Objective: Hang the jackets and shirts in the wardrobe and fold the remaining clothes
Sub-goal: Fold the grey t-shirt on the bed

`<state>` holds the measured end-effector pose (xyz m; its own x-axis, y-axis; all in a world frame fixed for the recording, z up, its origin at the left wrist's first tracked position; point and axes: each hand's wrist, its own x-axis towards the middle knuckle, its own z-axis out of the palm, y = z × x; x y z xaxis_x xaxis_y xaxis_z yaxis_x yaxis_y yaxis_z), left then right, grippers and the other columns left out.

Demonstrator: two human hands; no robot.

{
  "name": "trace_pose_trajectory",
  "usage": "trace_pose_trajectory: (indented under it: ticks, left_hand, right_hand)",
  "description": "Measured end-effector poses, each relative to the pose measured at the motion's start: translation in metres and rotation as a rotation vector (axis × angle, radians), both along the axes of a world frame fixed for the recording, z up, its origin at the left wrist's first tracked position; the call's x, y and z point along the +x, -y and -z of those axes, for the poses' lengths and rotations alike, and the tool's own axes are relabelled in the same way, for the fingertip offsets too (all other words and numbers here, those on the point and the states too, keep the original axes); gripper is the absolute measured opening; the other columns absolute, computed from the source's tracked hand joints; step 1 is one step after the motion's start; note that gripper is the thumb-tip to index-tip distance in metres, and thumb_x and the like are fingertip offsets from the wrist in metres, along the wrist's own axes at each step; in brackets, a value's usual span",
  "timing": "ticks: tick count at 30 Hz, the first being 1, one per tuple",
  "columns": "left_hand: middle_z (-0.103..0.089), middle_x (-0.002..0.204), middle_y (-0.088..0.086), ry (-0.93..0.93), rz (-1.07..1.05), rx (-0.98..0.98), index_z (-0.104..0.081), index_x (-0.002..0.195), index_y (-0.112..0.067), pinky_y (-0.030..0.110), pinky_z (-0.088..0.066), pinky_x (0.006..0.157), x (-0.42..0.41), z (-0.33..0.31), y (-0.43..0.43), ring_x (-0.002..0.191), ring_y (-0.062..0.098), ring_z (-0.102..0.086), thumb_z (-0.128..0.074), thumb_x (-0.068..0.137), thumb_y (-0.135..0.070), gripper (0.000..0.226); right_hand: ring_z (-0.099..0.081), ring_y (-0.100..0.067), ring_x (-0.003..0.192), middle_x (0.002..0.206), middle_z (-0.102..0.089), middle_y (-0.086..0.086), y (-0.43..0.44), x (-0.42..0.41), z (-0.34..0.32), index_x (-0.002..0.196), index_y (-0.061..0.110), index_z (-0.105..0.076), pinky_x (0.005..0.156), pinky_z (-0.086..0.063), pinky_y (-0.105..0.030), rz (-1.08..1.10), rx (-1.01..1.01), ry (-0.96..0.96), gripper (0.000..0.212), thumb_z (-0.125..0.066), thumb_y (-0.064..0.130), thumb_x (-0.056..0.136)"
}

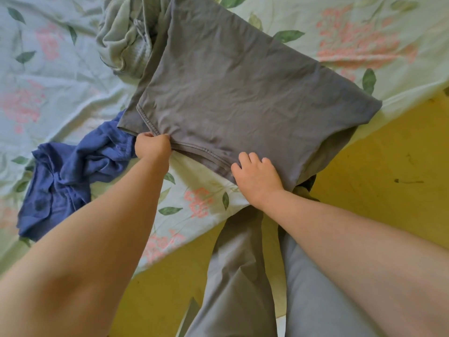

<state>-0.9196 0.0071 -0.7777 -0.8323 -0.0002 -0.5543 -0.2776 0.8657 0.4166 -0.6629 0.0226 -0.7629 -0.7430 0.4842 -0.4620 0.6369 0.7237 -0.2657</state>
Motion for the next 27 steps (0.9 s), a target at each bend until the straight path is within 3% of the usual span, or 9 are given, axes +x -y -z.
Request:
trace_pose_trajectory:
  ticks: [2, 4, 6, 9, 12, 14, 18, 22, 27]
  left_hand:
    - [-0.061, 0.087, 0.005, 0.004, 0.0, 0.019, -0.054, 0.077, -0.02, 0.031, -0.06, 0.064, -0.001, -0.003, 0.005, 0.072, 0.021, -0.063, -0.073, 0.09, -0.009, 0.025]
    - [-0.062, 0.082, 0.004, -0.015, 0.032, -0.013, -0.058, 0.078, -0.017, 0.035, -0.062, 0.071, -0.003, -0.005, 0.011, 0.072, 0.022, -0.065, -0.073, 0.09, -0.013, 0.02]
    - [-0.068, 0.094, 0.009, -0.034, 0.108, -0.086, -0.065, 0.096, -0.011, 0.04, -0.06, 0.087, -0.004, -0.005, 0.013, 0.089, 0.028, -0.068, -0.074, 0.089, -0.019, 0.014]
    - [-0.059, 0.129, 0.014, -0.092, 0.214, -0.355, -0.05, 0.129, -0.008, 0.041, -0.05, 0.098, 0.003, -0.009, -0.003, 0.117, 0.033, -0.059, -0.072, 0.087, -0.018, 0.049]
    - [-0.045, 0.139, 0.014, -0.332, 0.364, -0.558, -0.039, 0.135, -0.009, 0.044, -0.039, 0.104, 0.026, -0.021, -0.037, 0.126, 0.034, -0.051, -0.07, 0.083, -0.018, 0.061]
    - [-0.046, 0.131, 0.012, -0.431, 0.625, -0.399, -0.046, 0.125, -0.012, 0.046, -0.038, 0.1, 0.055, -0.023, -0.053, 0.117, 0.035, -0.052, -0.065, 0.083, -0.017, 0.047]
    - [-0.047, 0.127, 0.012, -0.282, 1.084, -0.058, -0.053, 0.118, -0.012, 0.046, -0.043, 0.089, 0.136, -0.024, -0.079, 0.103, 0.04, -0.053, -0.057, 0.088, -0.01, 0.03]
    - [-0.047, 0.132, 0.011, -0.119, 1.355, 0.095, -0.053, 0.122, -0.011, 0.044, -0.044, 0.074, 0.214, -0.024, -0.115, 0.094, 0.038, -0.057, -0.052, 0.097, -0.011, 0.025]
    - [-0.055, 0.114, 0.009, -0.017, 1.581, 0.099, -0.049, 0.109, -0.013, 0.038, -0.038, 0.064, 0.289, -0.015, -0.135, 0.09, 0.032, -0.057, -0.054, 0.101, -0.026, 0.016]
  right_hand:
    - [-0.049, -0.027, 0.095, 0.111, -0.049, -0.009, 0.001, 0.001, -0.001, 0.103, 0.014, -0.052, 0.069, -0.035, -0.035, -0.015, -0.016, -0.036, 0.015, -0.04, 0.01, 0.096]
    - [-0.049, -0.027, 0.095, 0.11, -0.049, -0.009, 0.005, 0.002, -0.002, 0.103, 0.013, -0.054, 0.069, -0.033, -0.035, -0.093, -0.036, -0.068, 0.018, -0.039, 0.008, 0.095]
    - [-0.05, -0.028, 0.098, 0.112, -0.049, -0.01, 0.009, 0.004, -0.002, 0.105, 0.013, -0.054, 0.072, -0.033, -0.036, -0.155, -0.074, -0.052, 0.015, -0.044, 0.008, 0.095]
    - [-0.049, -0.028, 0.105, 0.117, -0.048, -0.009, 0.002, 0.009, 0.001, 0.112, 0.015, -0.053, 0.079, -0.037, -0.036, -0.124, -0.171, -0.021, 0.021, -0.05, 0.007, 0.093]
    - [-0.05, -0.027, 0.103, 0.114, -0.05, -0.007, -0.024, 0.019, 0.0, 0.115, 0.016, -0.054, 0.077, -0.037, -0.036, -0.032, -0.224, -0.15, 0.021, -0.051, 0.012, 0.095]
    - [-0.052, -0.028, 0.104, 0.114, -0.052, -0.007, -0.054, 0.032, -0.002, 0.118, 0.016, -0.057, 0.081, -0.044, -0.039, 0.144, -0.197, -0.225, 0.021, -0.049, 0.018, 0.098]
    - [-0.051, -0.034, 0.11, 0.118, -0.054, -0.011, -0.127, 0.074, -0.004, 0.119, 0.014, -0.059, 0.089, -0.047, -0.047, 0.602, -0.08, -0.277, 0.023, -0.054, 0.017, 0.096]
    - [-0.046, -0.036, 0.124, 0.132, -0.052, -0.012, -0.187, 0.128, -0.001, 0.126, 0.02, -0.054, 0.098, -0.041, -0.048, 0.897, 0.023, -0.098, 0.036, -0.06, 0.027, 0.092]
    - [-0.057, -0.033, 0.117, 0.122, -0.064, -0.009, -0.224, 0.171, 0.011, 0.114, 0.02, -0.063, 0.093, -0.05, -0.039, 0.986, -0.331, 0.056, 0.037, -0.071, 0.043, 0.086]
